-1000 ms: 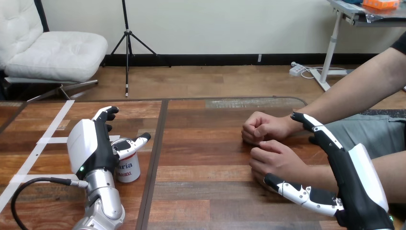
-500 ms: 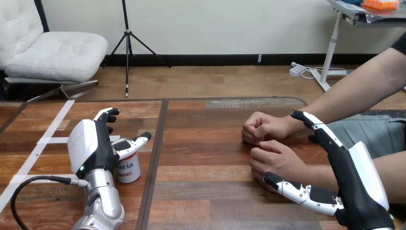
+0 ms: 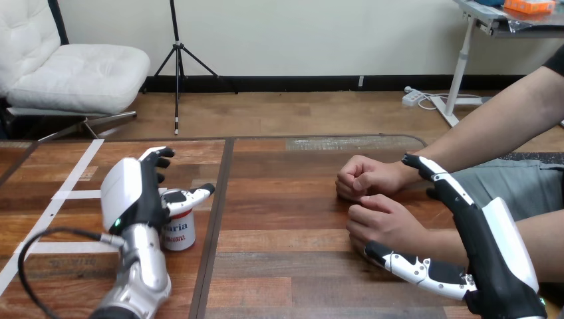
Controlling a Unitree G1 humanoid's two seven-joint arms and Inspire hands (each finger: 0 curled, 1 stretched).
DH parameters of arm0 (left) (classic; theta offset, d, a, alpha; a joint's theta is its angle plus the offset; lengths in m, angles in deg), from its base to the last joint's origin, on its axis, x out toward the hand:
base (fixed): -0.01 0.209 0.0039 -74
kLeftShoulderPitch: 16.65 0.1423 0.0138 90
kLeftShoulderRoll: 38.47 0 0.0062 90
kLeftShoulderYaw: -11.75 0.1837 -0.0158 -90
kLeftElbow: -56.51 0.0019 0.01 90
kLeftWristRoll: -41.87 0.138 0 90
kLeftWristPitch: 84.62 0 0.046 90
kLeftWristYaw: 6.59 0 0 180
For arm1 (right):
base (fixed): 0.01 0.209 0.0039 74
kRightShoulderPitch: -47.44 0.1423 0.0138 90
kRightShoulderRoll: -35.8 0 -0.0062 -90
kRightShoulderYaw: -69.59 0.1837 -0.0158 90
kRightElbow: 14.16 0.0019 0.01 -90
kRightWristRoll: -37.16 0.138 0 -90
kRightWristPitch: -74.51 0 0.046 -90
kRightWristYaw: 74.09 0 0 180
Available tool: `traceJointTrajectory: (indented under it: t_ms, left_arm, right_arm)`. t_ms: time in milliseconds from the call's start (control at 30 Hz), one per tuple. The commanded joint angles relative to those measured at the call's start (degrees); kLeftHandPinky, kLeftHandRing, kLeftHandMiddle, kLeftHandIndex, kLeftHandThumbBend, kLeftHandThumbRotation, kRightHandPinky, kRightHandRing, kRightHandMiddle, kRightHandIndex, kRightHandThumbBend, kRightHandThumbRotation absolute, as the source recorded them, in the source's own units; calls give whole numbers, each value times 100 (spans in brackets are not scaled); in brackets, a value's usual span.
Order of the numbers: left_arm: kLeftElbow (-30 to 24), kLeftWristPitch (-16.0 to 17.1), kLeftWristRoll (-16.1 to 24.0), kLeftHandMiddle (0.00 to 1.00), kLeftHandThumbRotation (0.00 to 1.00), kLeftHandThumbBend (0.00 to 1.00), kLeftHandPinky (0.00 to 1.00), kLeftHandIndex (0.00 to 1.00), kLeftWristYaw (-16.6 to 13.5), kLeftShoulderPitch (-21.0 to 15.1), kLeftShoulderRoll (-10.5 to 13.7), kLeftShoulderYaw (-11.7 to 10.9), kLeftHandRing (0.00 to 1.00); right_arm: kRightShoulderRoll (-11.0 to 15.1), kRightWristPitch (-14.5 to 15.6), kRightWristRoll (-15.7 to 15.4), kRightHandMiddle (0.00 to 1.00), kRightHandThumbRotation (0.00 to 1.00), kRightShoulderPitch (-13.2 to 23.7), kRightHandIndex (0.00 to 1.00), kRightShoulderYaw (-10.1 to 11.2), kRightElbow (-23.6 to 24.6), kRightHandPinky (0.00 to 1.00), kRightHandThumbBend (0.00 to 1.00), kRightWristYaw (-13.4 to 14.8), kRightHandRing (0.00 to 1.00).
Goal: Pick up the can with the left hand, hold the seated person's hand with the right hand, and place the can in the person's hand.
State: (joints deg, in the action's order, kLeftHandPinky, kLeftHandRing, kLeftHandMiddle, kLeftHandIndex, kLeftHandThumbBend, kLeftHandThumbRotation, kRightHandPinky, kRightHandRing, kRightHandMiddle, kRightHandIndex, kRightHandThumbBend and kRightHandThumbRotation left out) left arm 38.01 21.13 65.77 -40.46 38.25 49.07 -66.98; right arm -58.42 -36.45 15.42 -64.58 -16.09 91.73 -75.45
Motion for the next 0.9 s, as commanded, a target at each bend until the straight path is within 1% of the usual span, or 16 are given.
traceJointTrajectory:
  t_ms: [0,167,233,400,500,633,700,800,867]
  left_arm:
    - [76,-297,229,74,18,90,55,74,323,-51,67,260,67]
    - [14,-388,244,73,17,91,51,73,490,-103,97,284,64]
    - [-15,-401,261,72,17,91,49,73,505,-111,109,296,63]
    - [-79,-395,274,71,16,91,49,73,500,-107,123,276,63]
    - [-132,-343,221,71,16,91,49,73,487,-85,117,214,63]
    - [-203,-189,83,71,15,90,50,73,498,-38,106,88,63]
    - [-225,-154,52,71,15,90,51,73,502,-25,106,67,64]
    - [-262,-91,-24,71,15,89,52,73,540,-9,102,6,64]
    - [-285,-28,-108,71,15,89,53,73,578,4,89,-72,65]
  right_arm:
    - [98,-4,50,92,27,169,88,-28,287,86,76,-30,91]
    - [95,-53,38,92,28,171,87,-23,255,86,76,-25,91]
    - [95,-57,24,92,28,170,87,-23,250,86,76,-21,91]
    - [85,16,-15,92,29,152,87,-28,286,86,77,-31,91]
    - [87,37,-17,92,30,151,87,-32,297,87,76,-46,91]
    - [91,24,-37,92,30,172,87,-34,275,87,76,-34,91]
    - [91,28,-48,92,30,179,87,-34,268,87,76,-30,91]
    - [86,41,-22,92,30,187,87,-39,258,86,76,-44,92]
    - [84,39,-3,92,30,196,87,-43,247,86,76,-49,92]
